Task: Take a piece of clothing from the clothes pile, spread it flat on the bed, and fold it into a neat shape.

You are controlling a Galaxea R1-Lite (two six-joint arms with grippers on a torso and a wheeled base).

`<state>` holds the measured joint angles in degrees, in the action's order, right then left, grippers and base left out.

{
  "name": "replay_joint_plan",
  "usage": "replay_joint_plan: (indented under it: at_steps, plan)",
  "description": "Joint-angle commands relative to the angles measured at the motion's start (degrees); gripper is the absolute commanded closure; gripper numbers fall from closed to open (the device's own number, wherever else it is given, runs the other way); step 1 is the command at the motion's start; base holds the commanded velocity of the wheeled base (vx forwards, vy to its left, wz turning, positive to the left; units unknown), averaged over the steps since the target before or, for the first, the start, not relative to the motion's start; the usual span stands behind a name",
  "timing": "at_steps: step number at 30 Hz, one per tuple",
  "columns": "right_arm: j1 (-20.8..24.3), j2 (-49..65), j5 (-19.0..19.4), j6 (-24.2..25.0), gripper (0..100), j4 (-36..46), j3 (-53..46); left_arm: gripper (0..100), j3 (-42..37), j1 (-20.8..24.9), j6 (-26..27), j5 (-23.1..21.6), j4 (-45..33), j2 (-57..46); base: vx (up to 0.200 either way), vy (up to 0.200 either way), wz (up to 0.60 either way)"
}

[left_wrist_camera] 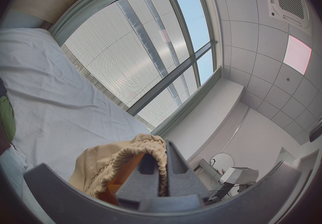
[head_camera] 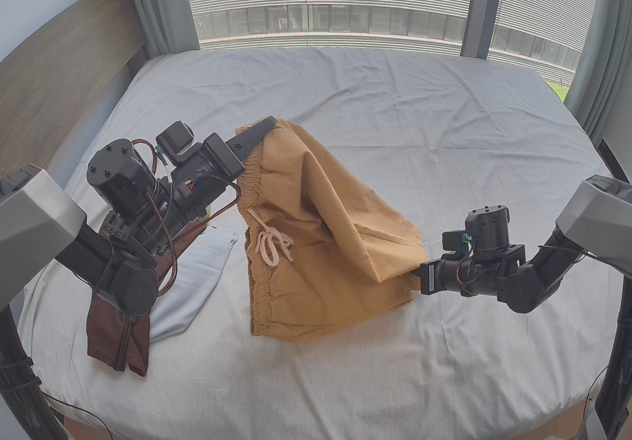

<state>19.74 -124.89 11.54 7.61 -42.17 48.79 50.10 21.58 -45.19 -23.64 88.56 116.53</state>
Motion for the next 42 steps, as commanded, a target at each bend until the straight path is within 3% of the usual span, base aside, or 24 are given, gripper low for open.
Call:
replay_joint_plan:
  at_steps: [1, 11, 17, 22, 33, 34, 42]
  plan:
    - [0.2, 1.8, 0.1, -0.7, 100, 0.8, -2.4, 100, -0.4, -0.7, 0.0, 0.0, 0.0, 1.3, 0.000, 0.000, 0.00]
    - [-1.1, -3.5, 0.1, -1.4, 100, -4.6, -1.0, 100, -0.3, -1.3, 0.1, 0.0, 0.0, 2.0, 0.000, 0.000, 0.00]
    - [-3.0, -4.6, -0.3, -1.1, 100, -4.4, 3.0, 100, -0.2, -1.3, 0.5, 0.0, 0.0, 2.2, 0.000, 0.000, 0.00]
    - [-4.5, -6.5, -2.8, -1.1, 100, -4.9, 6.0, 100, -0.2, -1.3, 1.0, 0.0, 0.0, 2.2, 0.000, 0.000, 0.00]
    - [-4.8, -6.8, -2.8, -0.7, 100, -5.1, 7.9, 100, -0.2, -1.3, 1.0, 0.0, 0.0, 2.3, 0.000, 0.000, 0.00]
    - [-4.7, -6.8, -2.8, -0.6, 0, -5.1, 7.9, 100, -0.2, -1.3, 1.0, 0.0, 0.0, 2.3, 0.000, 0.000, 0.00]
    - [-4.9, -4.5, -4.7, -0.3, 0, -5.2, 5.2, 100, -0.2, -1.3, 1.0, 0.0, 0.0, 2.4, 0.000, 0.000, 0.00]
